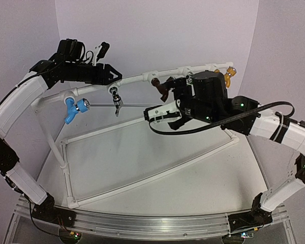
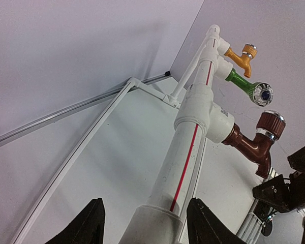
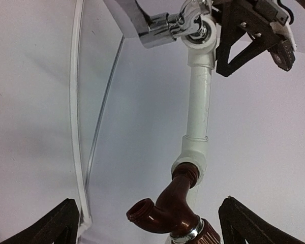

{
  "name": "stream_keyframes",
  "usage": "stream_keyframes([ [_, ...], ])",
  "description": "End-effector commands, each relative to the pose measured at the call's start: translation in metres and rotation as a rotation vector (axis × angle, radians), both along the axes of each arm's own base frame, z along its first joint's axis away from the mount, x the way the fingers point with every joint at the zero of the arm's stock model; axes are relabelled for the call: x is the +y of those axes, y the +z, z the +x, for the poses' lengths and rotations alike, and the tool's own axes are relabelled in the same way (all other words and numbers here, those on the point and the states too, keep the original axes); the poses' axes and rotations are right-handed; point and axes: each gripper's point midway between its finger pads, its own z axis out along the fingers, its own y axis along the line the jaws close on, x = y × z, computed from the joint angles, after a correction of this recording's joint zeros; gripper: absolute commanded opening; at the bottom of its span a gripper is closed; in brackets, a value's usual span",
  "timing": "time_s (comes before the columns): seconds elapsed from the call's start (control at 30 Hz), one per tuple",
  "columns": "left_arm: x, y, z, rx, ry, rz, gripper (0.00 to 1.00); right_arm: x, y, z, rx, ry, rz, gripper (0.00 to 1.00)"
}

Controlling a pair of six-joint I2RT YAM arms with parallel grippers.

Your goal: Install the water faucets

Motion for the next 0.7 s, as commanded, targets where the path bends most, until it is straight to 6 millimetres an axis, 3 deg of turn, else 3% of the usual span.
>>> stream_keyframes([
  [0.0, 0.006, -0.089, -0.021, 0.315, -0.007, 0.157, 0.57, -0.001, 0.034, 0.027, -0.207, -0.123, 0.002, 0.98],
  [0.13, 0.007, -0.088, -0.022, 0.316, -0.007, 0.158, 0.57, 0.0, 0.024, 0.045, -0.242, -0.212, -0.07, 0.98],
  [0.2, 0.008, -0.087, -0.022, 0.313, -0.003, 0.161, 0.57, 0.003, 0.029, 0.05, -0.257, -0.232, -0.054, 0.97],
  [0.4, 0.007, -0.087, -0.022, 0.314, -0.005, 0.157, 0.57, 0.011, 0.033, 0.062, -0.269, -0.289, 0.002, 0.73],
  [0.67, 0.008, -0.087, -0.024, 0.317, -0.003, 0.156, 0.57, 0.015, 0.031, 0.072, -0.205, -0.368, 0.22, 0.47],
])
